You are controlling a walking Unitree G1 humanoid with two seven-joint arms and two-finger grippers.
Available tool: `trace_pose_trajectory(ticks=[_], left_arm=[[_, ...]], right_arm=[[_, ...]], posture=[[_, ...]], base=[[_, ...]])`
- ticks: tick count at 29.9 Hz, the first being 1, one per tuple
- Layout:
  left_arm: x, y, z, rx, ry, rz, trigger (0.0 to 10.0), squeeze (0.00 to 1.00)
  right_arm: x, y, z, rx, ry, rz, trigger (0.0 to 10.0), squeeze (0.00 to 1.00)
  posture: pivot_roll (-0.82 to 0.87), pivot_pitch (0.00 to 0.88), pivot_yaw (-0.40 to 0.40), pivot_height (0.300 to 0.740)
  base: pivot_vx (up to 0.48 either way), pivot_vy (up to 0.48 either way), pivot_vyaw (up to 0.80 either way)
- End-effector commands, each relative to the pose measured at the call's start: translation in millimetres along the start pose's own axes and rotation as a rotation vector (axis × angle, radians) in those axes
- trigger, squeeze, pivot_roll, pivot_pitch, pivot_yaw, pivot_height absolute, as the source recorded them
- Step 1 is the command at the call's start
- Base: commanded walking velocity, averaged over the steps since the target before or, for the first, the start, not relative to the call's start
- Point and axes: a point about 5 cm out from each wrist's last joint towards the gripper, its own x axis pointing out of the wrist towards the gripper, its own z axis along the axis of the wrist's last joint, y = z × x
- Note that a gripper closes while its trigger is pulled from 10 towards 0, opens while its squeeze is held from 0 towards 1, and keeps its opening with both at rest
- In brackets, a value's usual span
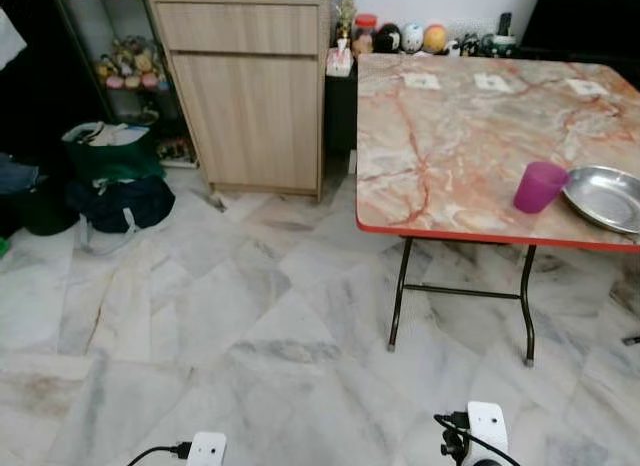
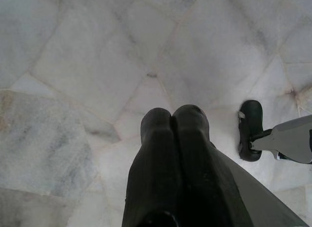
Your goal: Setting the table
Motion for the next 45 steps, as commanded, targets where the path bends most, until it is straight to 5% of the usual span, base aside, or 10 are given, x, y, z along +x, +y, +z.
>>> trace_pose_trajectory(ticks=[1,28,45], left_arm=[[1.0,42.6,24,-0.013,0.009,0.102,10.0,0.00],[-1.5,41.6,11,-0.031,0.041,0.097,10.0,0.00],[0.9,35.9,16,-0.063,0.033,0.095,10.0,0.00]], right_arm=[[2.7,-4.0,3,0.237,0.057,-0.068,10.0,0.00],[1.5,-5.2,-2,0.231,0.075,-0.069,10.0,0.00],[-7.5,-29.2,-21,0.240,0.109,-0.105,10.0,0.00]], posture=[[0.10,0.000,0.004,0.740],[0.10,0.000,-0.002,0.740],[0.09,0.000,-0.025,0.740]], base=[[0.000,-0.480,0.00],[0.000,-0.373,0.00],[0.000,-0.254,0.00]])
